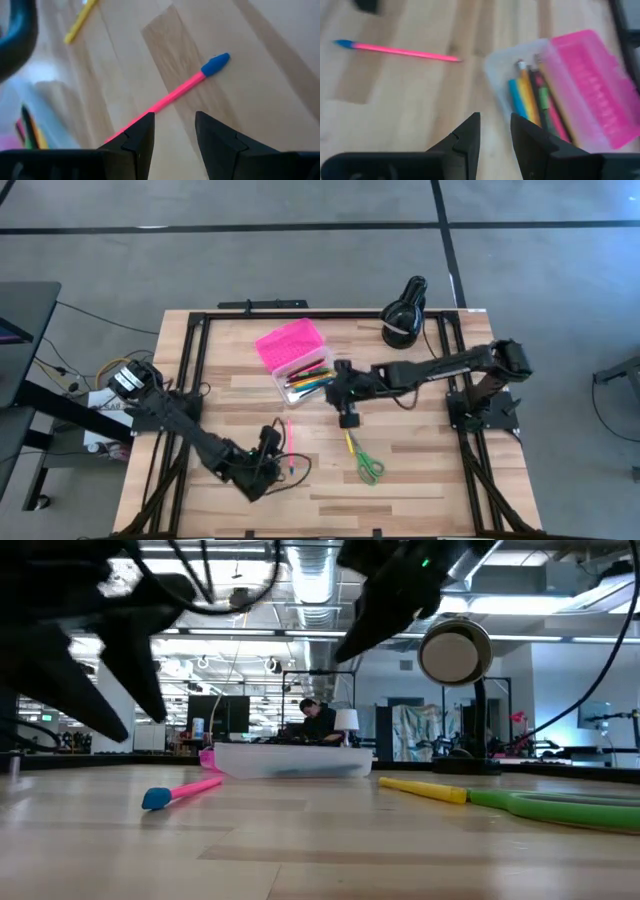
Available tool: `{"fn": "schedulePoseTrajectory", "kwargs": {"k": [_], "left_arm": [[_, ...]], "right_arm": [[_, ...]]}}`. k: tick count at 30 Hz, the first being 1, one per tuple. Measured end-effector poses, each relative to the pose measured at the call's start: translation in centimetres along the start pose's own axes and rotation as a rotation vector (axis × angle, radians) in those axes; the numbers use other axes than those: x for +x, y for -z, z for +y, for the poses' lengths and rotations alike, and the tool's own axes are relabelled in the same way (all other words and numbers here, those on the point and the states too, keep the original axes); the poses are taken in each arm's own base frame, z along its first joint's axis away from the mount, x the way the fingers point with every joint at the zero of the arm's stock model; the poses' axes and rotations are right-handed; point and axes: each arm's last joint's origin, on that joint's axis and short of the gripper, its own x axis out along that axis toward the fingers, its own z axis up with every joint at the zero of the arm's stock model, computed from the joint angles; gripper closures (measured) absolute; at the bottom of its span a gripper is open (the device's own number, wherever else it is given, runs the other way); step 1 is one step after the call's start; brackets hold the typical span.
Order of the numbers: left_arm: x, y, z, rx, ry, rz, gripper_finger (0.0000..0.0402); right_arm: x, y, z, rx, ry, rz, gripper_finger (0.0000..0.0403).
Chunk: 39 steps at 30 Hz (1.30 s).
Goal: Pick & place school supplies into a supply box
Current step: Put the pink pencil into the black supply box
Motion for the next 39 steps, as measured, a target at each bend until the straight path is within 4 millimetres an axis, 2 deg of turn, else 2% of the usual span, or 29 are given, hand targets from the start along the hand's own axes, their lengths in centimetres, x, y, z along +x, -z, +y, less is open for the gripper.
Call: {"fn": "schedulePoseTrajectory", "kwargs": {"k": [4,11,15,21,29,34,39], "left_arm": [[1.4,0.2,2.0,0.061,0.105,0.031,0.0264],[3.4,0.6,5.6,0.119,0.241,0.014,0.0264],[4.1,1.0,6.8,0.13,0.311,-0.002,0.0264],[5.2,1.3,7.6,0.186,0.342,-0.016,0.0264],[6.8,1.4,7.2,0.276,0.351,-0.016,0.0264],[7.5,1.5,7.2,0.272,0.365,0.003,0.0265],[7.7,1.6,7.5,0.235,0.39,-0.002,0.0265]], "right_arm": [[-1.5,-0.1,2.8,0.007,-0.062,0.034,0.0301],[-2.3,0.3,8.2,0.01,-0.157,0.114,0.0301],[-2.8,1.1,11.2,0.017,-0.144,0.117,0.0301],[-4.3,2.4,15.3,0.067,-0.073,0.114,0.0301],[-6.9,3.4,20.1,0.058,0.006,0.009,0.0301],[-8.0,3.7,21.7,0.057,0.025,-0.05,0.0301],[-8.5,3.8,22.3,0.065,0.043,-0.083,0.0301]]}}
